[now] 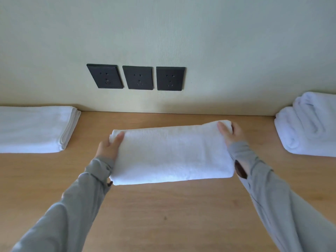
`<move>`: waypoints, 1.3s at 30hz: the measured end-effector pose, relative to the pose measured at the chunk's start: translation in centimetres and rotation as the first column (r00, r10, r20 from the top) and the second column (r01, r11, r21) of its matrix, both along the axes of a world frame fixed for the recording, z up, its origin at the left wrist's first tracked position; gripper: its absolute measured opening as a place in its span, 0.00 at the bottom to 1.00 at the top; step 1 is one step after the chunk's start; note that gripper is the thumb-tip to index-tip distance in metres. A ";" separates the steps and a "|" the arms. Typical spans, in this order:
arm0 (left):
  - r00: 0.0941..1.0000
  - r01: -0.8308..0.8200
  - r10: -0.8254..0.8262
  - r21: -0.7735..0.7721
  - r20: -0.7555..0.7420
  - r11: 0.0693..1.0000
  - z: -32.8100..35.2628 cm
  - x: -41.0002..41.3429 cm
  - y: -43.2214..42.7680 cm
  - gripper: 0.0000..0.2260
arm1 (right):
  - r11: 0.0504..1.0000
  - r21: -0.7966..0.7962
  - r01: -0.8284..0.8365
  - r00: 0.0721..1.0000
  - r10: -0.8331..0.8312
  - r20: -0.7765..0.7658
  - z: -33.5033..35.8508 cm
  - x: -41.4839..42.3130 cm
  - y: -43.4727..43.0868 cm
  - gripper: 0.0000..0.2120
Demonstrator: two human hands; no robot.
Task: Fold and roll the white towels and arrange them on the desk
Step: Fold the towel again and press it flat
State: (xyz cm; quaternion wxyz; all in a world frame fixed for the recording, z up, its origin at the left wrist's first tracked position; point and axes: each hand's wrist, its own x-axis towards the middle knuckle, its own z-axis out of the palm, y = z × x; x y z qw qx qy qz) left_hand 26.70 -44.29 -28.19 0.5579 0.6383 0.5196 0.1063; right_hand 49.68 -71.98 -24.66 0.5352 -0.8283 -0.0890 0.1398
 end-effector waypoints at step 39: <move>0.627 0.770 -0.345 0.490 -0.698 0.408 -2.5 1.3 -5.9 0.29 | 0.452 -0.853 -0.260 0.707 0.691 0.151 -6.1 -3.1 0.1 0.28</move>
